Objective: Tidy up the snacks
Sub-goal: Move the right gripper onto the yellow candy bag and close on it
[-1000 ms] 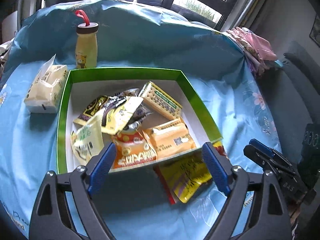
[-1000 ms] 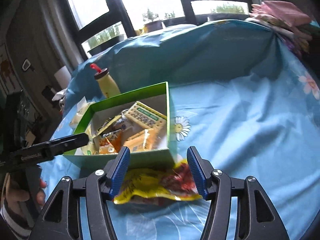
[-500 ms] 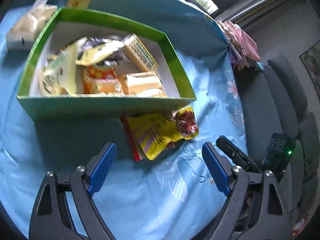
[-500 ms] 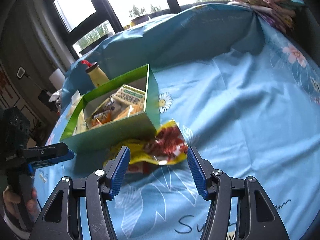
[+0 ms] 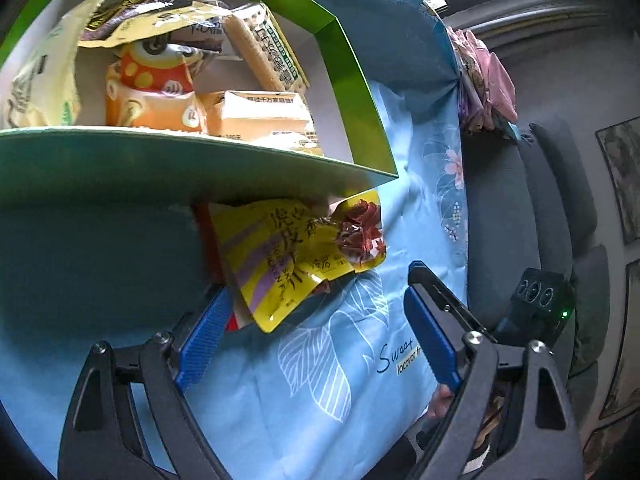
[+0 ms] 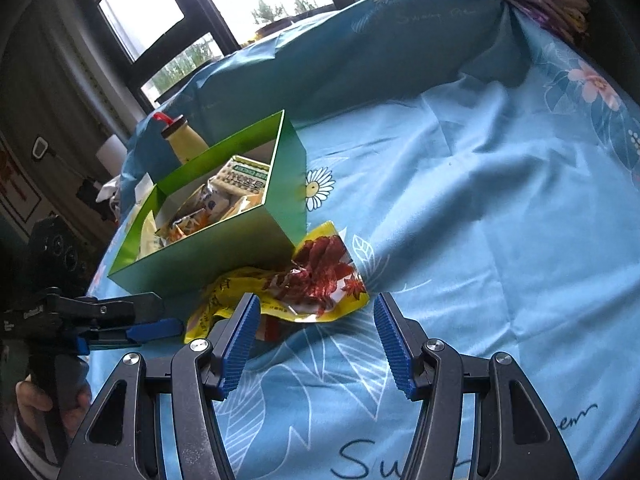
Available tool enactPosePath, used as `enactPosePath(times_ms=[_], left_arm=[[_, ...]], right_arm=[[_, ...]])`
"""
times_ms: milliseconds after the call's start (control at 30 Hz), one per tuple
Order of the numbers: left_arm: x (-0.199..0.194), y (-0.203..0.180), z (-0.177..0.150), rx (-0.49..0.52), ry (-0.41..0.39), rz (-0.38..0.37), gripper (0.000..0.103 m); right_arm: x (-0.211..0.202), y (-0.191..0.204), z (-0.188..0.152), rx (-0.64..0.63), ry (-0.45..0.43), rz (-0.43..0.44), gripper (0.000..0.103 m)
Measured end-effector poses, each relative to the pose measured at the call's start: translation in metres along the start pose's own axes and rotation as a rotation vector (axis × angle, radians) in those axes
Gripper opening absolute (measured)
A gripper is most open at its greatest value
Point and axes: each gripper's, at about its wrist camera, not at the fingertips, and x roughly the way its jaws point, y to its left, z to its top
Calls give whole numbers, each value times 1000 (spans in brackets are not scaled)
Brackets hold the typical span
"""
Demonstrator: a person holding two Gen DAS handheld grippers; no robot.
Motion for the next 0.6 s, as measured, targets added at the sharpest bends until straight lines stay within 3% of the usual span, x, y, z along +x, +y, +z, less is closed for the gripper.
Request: enactPosePath(times_ms=[433, 533, 600], left_arm=[[7, 9, 7, -18, -21, -11, 81], [7, 7, 8, -11, -30, 0, 80], [8, 7, 8, 2, -36, 19, 68]], right_arm=[[31, -10, 18, 38, 11, 61, 60], [36, -8, 19, 24, 15, 42, 58], [39, -10, 18, 27, 28, 11, 51]])
